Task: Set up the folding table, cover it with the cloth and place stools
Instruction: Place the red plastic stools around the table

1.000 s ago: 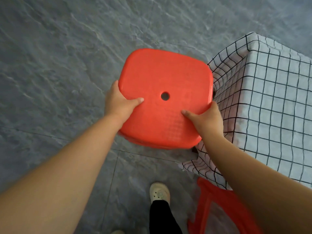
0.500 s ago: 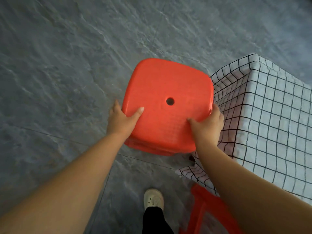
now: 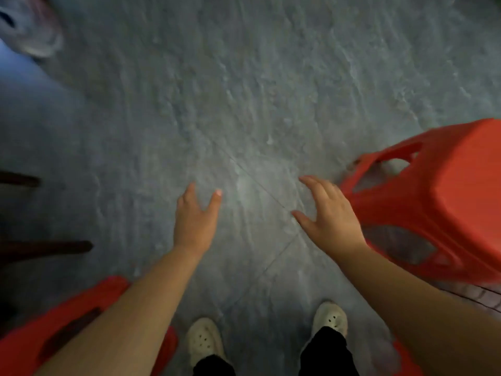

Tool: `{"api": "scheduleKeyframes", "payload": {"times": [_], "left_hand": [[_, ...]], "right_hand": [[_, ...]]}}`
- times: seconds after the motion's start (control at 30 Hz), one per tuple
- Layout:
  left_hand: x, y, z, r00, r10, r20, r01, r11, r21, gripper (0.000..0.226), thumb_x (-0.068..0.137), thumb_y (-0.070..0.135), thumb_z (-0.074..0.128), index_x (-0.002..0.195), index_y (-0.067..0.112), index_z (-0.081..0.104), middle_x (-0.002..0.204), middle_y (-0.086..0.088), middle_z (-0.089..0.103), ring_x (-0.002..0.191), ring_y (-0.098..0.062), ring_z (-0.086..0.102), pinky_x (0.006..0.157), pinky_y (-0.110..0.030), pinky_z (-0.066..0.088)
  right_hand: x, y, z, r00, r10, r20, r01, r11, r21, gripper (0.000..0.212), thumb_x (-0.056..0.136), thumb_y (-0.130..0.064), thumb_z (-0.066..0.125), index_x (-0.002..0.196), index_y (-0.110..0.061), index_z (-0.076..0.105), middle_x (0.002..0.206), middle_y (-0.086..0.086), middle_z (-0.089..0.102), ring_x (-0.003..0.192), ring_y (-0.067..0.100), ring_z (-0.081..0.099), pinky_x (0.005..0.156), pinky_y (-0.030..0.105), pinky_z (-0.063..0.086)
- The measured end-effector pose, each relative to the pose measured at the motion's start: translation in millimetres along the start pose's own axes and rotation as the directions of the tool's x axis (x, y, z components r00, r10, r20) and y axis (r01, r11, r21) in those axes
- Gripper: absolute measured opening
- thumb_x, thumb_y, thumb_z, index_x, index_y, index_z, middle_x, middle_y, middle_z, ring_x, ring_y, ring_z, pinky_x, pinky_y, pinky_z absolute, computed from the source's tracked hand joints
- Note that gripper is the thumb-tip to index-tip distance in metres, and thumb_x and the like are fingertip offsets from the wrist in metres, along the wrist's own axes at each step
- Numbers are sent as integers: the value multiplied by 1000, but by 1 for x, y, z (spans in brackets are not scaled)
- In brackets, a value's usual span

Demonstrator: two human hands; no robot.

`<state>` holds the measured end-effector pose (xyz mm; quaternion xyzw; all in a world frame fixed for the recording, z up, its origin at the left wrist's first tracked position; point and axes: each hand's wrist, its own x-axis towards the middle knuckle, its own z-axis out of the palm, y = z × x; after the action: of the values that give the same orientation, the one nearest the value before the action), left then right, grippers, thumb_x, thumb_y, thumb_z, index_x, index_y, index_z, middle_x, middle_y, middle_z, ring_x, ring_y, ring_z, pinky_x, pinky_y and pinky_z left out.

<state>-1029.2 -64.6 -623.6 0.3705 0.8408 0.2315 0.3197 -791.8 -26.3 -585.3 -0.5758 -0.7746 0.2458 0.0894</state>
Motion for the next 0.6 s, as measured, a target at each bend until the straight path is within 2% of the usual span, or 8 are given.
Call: {"api": "scheduleKeyframes", "payload": {"times": [0.1,0.27,0.43,0.6], "left_hand": [[0,-72,-94,990,-77,-115,73,997,-35,73,89,46,52,146,9,27,149,-16,31,138,-27,29,112,-30,20],[-21,-185,-232,939,-178,-293,167,984,-63,72,89,45,55,144,7,30,145,-17,37,135,-28,33,111,-33,23],[-77,-290,-307,854,-349,-387,310,937,-161,89,75,64,42,143,8,33,145,-16,39,135,-27,34,112,-32,23],[-163,-371,-320,761,-477,-440,450,876,-170,89,76,65,35,141,5,36,143,-16,42,134,-27,36,112,-34,25]], "right_hand": [[17,-111,43,990,-98,99,94,995,45,61,83,-33,67,137,-18,42,139,0,47,130,20,41,106,28,29],[27,-279,119,921,-340,191,332,941,69,61,82,-32,68,135,-15,44,135,4,50,127,23,45,104,33,33],[-8,-409,202,727,-584,361,595,798,92,64,80,-37,67,136,-17,43,137,3,49,128,21,43,106,29,30],[-86,-476,275,540,-646,540,675,716,181,65,76,-44,57,132,-12,47,133,7,53,124,25,48,106,37,38]]}}
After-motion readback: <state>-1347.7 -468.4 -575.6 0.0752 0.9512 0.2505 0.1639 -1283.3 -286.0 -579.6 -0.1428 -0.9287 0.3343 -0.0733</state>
